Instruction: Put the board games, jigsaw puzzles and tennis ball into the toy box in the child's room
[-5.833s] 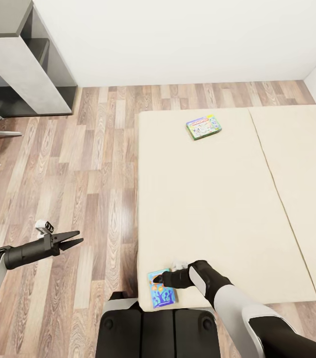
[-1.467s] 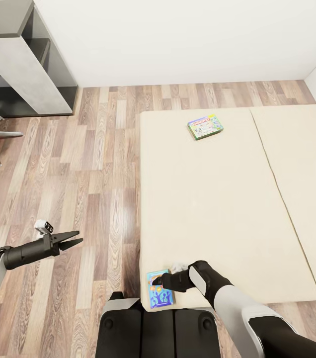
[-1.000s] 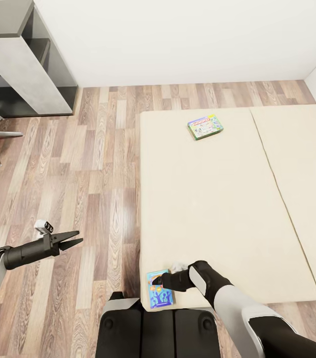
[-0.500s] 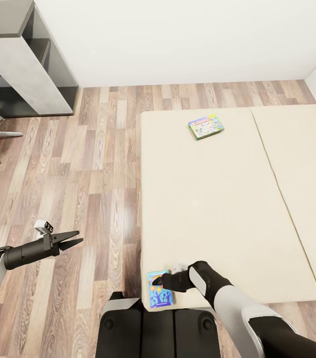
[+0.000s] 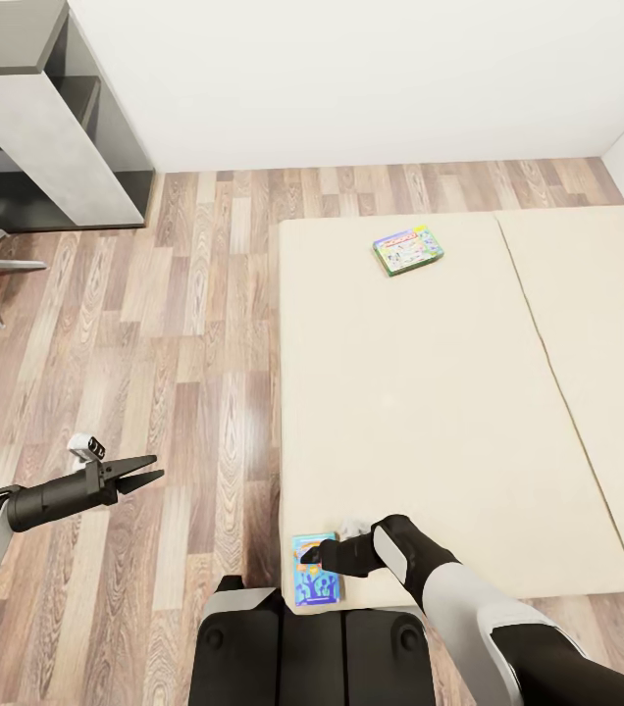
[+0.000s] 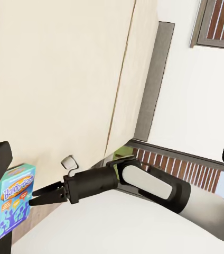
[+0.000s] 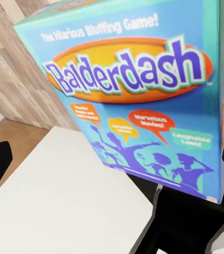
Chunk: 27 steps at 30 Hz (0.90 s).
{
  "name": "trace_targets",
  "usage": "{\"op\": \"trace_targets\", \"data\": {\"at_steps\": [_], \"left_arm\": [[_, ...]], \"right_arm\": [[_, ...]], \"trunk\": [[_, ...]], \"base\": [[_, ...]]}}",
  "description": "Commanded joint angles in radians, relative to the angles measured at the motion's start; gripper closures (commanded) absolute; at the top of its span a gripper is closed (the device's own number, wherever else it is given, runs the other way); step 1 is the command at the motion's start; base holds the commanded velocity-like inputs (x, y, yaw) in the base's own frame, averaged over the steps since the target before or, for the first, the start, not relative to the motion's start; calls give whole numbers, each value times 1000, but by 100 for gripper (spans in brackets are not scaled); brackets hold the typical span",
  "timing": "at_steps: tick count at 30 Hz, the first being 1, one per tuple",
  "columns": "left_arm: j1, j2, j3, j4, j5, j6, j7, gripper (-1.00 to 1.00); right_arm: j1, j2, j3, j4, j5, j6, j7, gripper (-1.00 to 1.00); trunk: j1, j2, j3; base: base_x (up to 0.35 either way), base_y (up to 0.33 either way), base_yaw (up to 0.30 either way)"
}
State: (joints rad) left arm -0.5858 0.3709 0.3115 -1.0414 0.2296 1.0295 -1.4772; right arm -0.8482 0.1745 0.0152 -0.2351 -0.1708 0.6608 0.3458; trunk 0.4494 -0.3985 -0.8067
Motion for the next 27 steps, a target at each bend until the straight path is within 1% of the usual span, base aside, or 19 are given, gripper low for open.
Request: {"op": "trace_targets", "data": {"at_steps": [1,27], "left_arm": [[0,0,0,0,1,11,-3,-100],[0,0,0,0,2,11,-3,-100]], "right_arm": [[0,0,2,-1,-7,6,-2,-100],[0,0,2,-1,-6,6,-2,-100]], "trunk": [[1,-1,-1],[1,-1,-1]], "base": [[0,1,0],[0,13,0]]}}
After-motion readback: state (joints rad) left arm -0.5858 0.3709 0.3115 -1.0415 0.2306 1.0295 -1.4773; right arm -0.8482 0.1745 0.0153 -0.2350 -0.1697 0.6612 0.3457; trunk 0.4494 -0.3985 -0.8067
